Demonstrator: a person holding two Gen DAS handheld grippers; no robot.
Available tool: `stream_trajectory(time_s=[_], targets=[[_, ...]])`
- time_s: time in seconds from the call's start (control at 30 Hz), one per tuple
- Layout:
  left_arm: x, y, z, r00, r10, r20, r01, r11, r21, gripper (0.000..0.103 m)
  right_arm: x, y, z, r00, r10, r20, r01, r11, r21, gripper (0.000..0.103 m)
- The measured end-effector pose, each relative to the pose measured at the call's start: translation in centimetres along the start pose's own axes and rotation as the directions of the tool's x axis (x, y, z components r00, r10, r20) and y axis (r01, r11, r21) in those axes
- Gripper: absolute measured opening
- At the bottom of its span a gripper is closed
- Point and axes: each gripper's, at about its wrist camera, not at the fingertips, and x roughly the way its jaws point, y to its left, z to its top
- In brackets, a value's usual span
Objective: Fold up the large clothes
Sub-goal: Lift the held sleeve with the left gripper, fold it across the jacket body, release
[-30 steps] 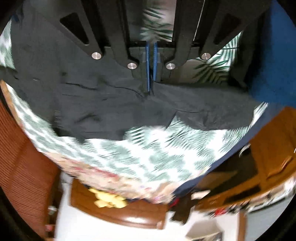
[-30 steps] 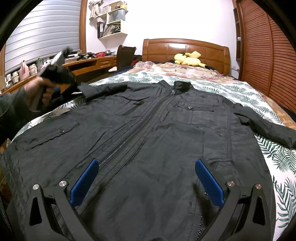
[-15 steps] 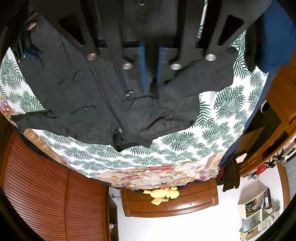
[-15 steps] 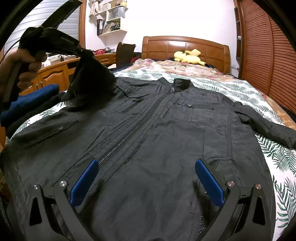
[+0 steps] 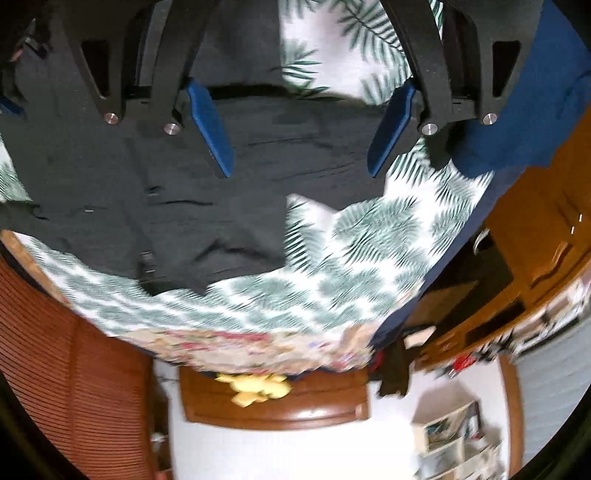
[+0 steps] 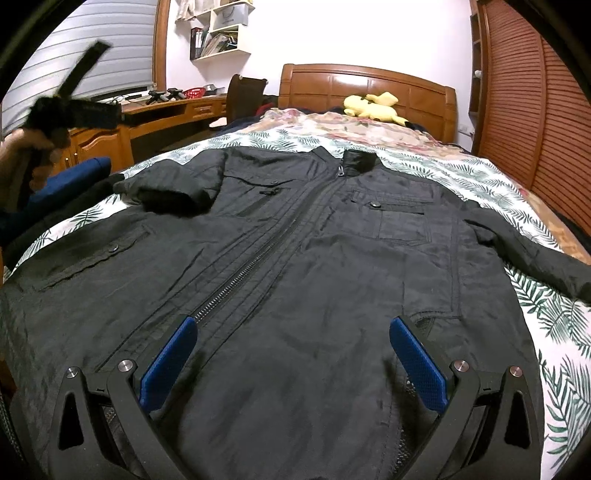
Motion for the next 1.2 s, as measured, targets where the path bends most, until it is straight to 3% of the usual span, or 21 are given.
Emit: stream_trajectory(time_s=[0.23,0.33,0.47,0.57,0.6,0.63,0.73,0.93,1.2], targets=[[6.5,4.8,-4.1,0.986,0.005,-0.168,-0.036,0.983,-0.181,0.076,0.0,-0.1,-0.4,1.0,0.011,-0.001,-0.011,1.0,-0.004,0.103],[9.0,5.7,-6.1,0.967,-0.076,-0.245,0.0,0.955,-0.298,0.074,0.1,-0.4,-0.4,1.0,0.019,-0.004,-0.019,1.0,0.0,0.103],[9.7,6.4,-7.0,0.967,-0.113,-0.228,0.021,0.929,-0.368,0.068,0.1,-0.3,-0.4,1.0,0.018,-0.002,-0.018,1.0,-0.001,0.103],[9.7,6.3,-6.7,0.967,-0.133,-0.218,0.039,0.921,-0.387,0.044,0.0,-0.3,-0.4,1.0,0.017,-0.002,-0.017,1.0,-0.002,0.103],[9.7,6.3,-6.6,0.965,-0.139,-0.222,0.043,0.919,-0.391,0.031,0.0,-0.3,-0.4,1.0,0.017,-0.002,-0.017,1.0,-0.002,0.103],[9.7,6.1,-6.2,0.964,-0.15,-0.222,0.054,0.921,-0.386,0.024,0.1,-0.3,-0.4,1.0,0.017,-0.002,-0.017,1.0,-0.002,0.103],[9.0,5.4,-5.5,0.967,-0.142,-0.213,0.06,0.934,-0.353,0.019,0.1,-0.3,-0.4,1.0,0.017,-0.002,-0.017,1.0,-0.002,0.103],[4.2,2.1,-3.0,0.99,-0.051,-0.131,0.02,0.972,-0.233,0.017,-0.1,-0.4,-0.3,1.0,0.014,-0.007,-0.014,1.0,0.005,0.103],[-4.6,-7.0,1.0,0.997,-0.078,0.016,0.079,0.996,-0.031,0.016,-5.1,-2.6,0.4,0.998,0.024,0.063,-0.028,0.997,0.068,0.103]])
